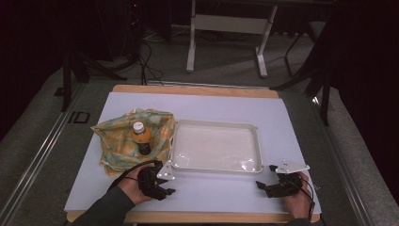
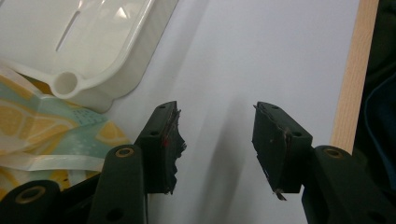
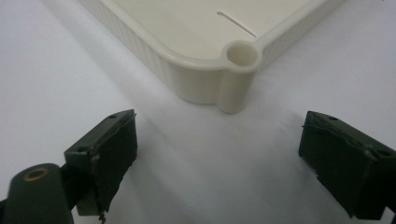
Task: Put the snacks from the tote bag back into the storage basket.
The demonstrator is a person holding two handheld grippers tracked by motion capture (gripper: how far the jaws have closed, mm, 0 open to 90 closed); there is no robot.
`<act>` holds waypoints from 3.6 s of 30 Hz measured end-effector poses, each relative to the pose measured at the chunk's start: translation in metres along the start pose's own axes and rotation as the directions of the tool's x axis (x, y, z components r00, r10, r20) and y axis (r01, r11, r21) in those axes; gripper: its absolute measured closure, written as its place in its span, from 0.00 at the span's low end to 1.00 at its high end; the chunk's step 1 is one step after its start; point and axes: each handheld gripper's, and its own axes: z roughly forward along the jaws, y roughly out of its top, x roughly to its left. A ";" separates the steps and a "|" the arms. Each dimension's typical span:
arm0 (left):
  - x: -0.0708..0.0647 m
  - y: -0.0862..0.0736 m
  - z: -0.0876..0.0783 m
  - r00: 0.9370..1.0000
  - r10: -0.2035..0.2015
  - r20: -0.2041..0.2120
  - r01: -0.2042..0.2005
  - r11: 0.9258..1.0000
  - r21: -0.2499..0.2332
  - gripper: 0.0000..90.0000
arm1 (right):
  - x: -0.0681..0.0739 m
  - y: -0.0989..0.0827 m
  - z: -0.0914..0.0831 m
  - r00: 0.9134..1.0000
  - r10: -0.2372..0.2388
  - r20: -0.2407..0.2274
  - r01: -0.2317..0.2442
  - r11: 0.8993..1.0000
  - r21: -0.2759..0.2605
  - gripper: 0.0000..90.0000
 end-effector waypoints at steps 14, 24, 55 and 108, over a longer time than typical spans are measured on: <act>0.003 0.006 -0.005 1.000 0.021 -0.003 -0.021 0.999 0.026 0.53 | 0.000 -0.003 -0.005 1.000 0.000 -0.011 0.000 0.998 -0.055 0.15; 0.005 0.012 -0.015 1.000 0.016 0.001 -0.016 0.999 0.029 0.54 | 0.000 -0.004 -0.007 1.000 -0.002 -0.020 0.001 0.997 -0.082 0.15; 0.015 0.025 -0.030 0.995 0.092 0.040 -0.095 0.990 0.108 0.56 | 0.001 -0.006 -0.011 0.999 -0.028 -0.025 0.024 0.992 -0.125 0.15; 0.047 0.063 -0.052 0.985 0.146 0.096 -0.161 0.973 0.168 0.55 | 0.002 -0.006 -0.011 0.999 -0.035 -0.036 0.030 0.992 -0.123 0.15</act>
